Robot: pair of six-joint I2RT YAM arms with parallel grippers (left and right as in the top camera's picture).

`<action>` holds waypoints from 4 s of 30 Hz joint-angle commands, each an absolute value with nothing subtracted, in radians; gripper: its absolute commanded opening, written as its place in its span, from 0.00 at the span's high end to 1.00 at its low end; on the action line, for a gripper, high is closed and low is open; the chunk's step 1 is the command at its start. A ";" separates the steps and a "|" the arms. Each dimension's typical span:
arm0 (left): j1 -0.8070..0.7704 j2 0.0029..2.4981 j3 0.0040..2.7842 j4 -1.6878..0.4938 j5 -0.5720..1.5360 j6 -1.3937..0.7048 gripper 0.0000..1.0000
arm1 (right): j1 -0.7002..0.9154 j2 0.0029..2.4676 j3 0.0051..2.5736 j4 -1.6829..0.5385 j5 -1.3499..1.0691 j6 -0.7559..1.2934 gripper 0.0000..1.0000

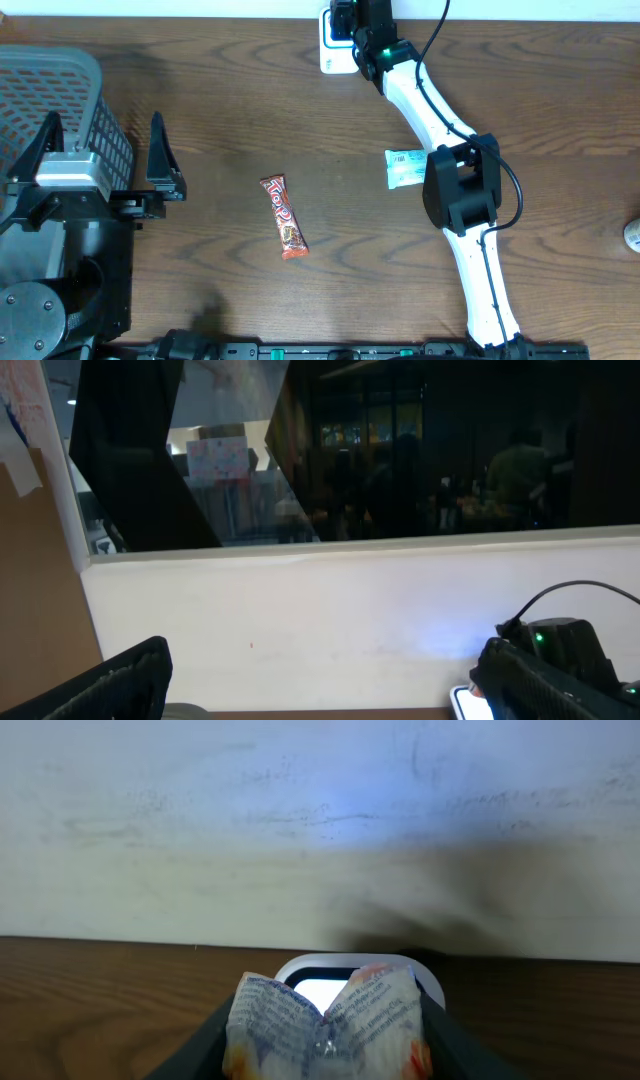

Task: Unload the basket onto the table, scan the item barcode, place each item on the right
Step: 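Lift the tissue pack and hold it under the scanner, then carry the tissue pack to the right table edge and release it, then move the right gripper over the wipes packet and grasp it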

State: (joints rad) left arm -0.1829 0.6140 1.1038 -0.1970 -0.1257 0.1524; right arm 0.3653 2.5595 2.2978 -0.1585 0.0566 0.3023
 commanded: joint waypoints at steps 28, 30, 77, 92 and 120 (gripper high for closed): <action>-0.178 0.608 1.103 -0.180 -0.123 0.133 0.02 | 0.283 2.274 2.303 -0.812 0.125 0.276 0.68; -0.178 0.608 1.103 -0.180 -0.123 0.133 0.02 | 0.253 2.227 2.303 -0.973 0.172 0.322 0.69; -0.178 0.599 1.103 -0.129 -0.112 0.133 0.02 | -0.425 1.750 1.917 -1.341 -0.254 0.215 0.01; -0.178 0.558 1.103 -0.144 -0.112 0.133 0.02 | -0.114 2.035 1.831 -1.365 -0.443 -0.084 0.01; -0.178 0.521 1.103 -0.155 -0.117 0.137 0.02 | 0.067 2.357 1.831 -1.243 -0.279 -0.409 0.62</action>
